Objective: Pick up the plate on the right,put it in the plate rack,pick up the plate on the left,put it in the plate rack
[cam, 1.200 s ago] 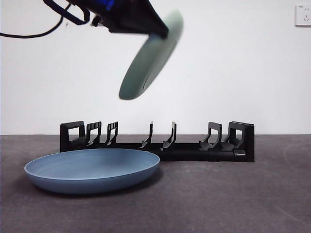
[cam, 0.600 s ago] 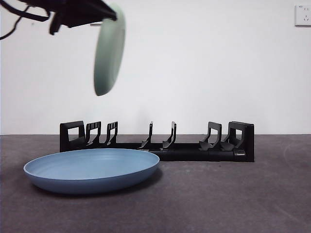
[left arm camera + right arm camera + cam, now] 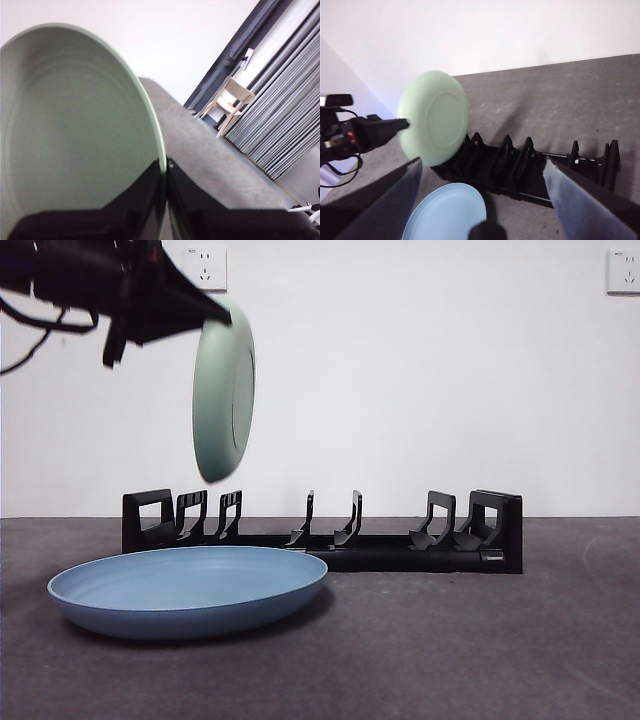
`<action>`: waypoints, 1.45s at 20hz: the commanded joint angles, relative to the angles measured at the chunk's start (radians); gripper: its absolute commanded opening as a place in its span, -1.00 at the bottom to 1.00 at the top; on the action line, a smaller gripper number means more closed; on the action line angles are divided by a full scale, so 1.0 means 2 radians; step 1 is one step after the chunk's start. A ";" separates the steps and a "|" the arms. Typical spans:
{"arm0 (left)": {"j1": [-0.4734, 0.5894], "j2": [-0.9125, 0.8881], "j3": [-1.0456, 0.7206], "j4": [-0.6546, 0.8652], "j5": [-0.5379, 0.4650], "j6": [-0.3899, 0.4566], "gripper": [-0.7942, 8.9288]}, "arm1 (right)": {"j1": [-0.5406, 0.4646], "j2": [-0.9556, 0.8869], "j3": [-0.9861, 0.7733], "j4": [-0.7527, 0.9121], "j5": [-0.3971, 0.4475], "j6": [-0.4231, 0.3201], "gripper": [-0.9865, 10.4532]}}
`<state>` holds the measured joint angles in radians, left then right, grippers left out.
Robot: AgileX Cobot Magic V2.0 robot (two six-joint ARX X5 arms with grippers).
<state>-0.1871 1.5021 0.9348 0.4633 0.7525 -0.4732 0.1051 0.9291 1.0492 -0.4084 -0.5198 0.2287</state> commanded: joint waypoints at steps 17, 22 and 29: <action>-0.001 0.036 0.002 -0.034 -0.050 0.021 -0.73 | 0.000 0.000 0.001 -0.014 0.002 -0.001 -0.11; -0.001 0.036 0.002 -0.055 -0.063 0.030 -0.39 | 0.000 0.000 0.001 -0.014 0.002 -0.001 -0.11; -0.001 0.034 0.002 -0.055 -0.057 0.065 -0.17 | 0.001 0.003 0.001 -0.021 0.000 0.000 -0.11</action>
<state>-0.1871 1.5700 0.9352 0.3382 0.6285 -0.3859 0.1051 0.9302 1.0492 -0.4522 -0.5209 0.2283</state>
